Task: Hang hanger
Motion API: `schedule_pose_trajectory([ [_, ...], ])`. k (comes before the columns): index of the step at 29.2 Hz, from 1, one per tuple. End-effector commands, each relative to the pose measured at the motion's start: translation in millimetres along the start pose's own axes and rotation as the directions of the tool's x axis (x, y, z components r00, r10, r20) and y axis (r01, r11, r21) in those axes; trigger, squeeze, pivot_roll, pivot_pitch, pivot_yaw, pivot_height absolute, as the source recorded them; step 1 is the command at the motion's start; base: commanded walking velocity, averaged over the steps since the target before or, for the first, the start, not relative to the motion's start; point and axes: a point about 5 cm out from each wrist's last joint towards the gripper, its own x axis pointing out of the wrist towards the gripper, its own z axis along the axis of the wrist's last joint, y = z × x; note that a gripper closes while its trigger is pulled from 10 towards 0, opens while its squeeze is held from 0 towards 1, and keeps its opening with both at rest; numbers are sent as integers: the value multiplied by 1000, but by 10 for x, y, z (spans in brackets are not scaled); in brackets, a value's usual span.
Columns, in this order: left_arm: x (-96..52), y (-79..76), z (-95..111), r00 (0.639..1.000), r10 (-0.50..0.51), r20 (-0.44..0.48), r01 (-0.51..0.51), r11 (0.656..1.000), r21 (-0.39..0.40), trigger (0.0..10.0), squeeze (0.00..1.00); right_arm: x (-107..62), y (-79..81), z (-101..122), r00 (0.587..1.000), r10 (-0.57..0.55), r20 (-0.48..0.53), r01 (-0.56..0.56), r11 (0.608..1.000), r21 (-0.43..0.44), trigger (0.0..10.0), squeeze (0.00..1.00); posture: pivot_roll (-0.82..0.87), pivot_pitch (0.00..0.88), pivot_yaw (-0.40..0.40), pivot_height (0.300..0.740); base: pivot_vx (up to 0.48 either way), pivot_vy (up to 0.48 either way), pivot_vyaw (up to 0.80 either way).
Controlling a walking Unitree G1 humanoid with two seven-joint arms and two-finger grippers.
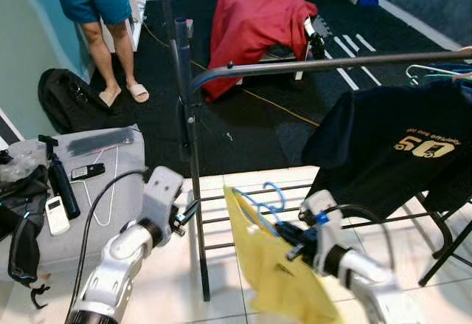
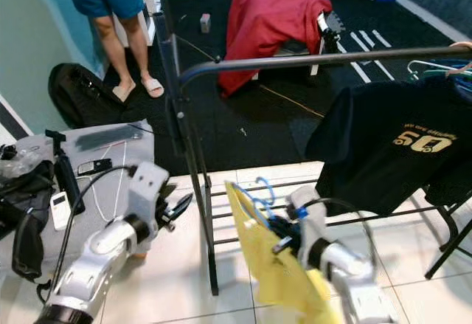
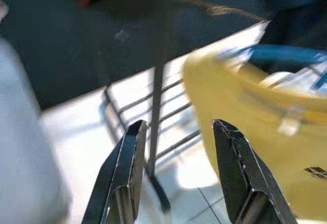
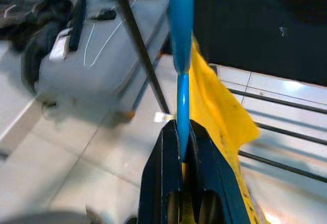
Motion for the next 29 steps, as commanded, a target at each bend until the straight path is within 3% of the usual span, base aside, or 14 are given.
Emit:
schedule_pose_trajectory([
  [1,-46,20,-125,999,28,-38,-29,998,-46,10000,0,28,-63,-12,994,-106,37,107,994,-13,0,0,-75,107,11,740,0,0,0],
  [2,-55,18,-145,999,30,-44,-31,999,-31,10000,0,76,-75,-45,982,-185,46,186,982,-20,4235,0,-67,107,9,740,0,0,0],
  [4,-55,18,-145,999,30,-44,-31,999,-31,10000,0,76,-75,-45,982,-185,46,186,982,-20,4235,0,-67,107,9,740,0,0,0],
  [5,-44,5,-116,999,24,-36,-24,1000,-7,10000,0,123,-67,-24,971,-230,68,231,973,-7,10000,0,-59,104,10,740,0,0,0],
  [9,-25,-20,-60,1000,2,-22,-1,1000,21,10000,0,163,-42,23,970,-228,87,228,974,12,10000,0,-59,106,13,740,0,0,0],
  [11,14,-64,115,995,-94,29,92,993,76,10000,0,188,83,169,998,-15,67,18,999,-44,10000,0,-72,111,27,740,0,0,0],
  [15,23,-57,157,992,-124,34,120,987,110,10000,0,159,124,195,996,79,33,-75,993,-95,10000,0,-74,112,28,740,0,0,0],
  [17,25,-11,176,990,-138,24,132,977,167,10000,0,81,129,177,987,157,-39,-161,976,-145,10000,0,-79,112,26,740,0,0,0],
  [19,-11,181,193,992,-128,-21,129,958,255,10000,0,-269,63,78,912,326,-249,-377,905,-199,10000,0,-85,113,17,740,0,0,0],
  [22,-35,206,196,989,-146,-37,150,957,247,10000,0,-350,15,89,898,350,-268,-409,888,-210,10000,0,-86,114,16,740,0,0,0],
  [24,-98,209,104,971,-200,-131,227,942,245,10000,0,-396,-48,197,901,376,-217,-420,880,-221,10000,0,-87,113,17,740,0,0,0],
  [26,-98,209,104,971,-200,-131,227,942,245,10000,0,-396,-48,197,901,376,-217,-420,880,-221,10000,0,-87,113,17,740,0,0,0],
  [28,-173,274,-75,943,-178,-281,248,939,238,10000,0,-352,-156,536,932,363,9,-351,906,-238,10000,0,-92,110,14,740,0,0,0],
  [29,-173,274,-75,943,-178,-281,248,939,238,10000,0,-352,-156,536,932,363,9,-351,906,-238,10000,0,-92,110,14,740,0,0,0],
])
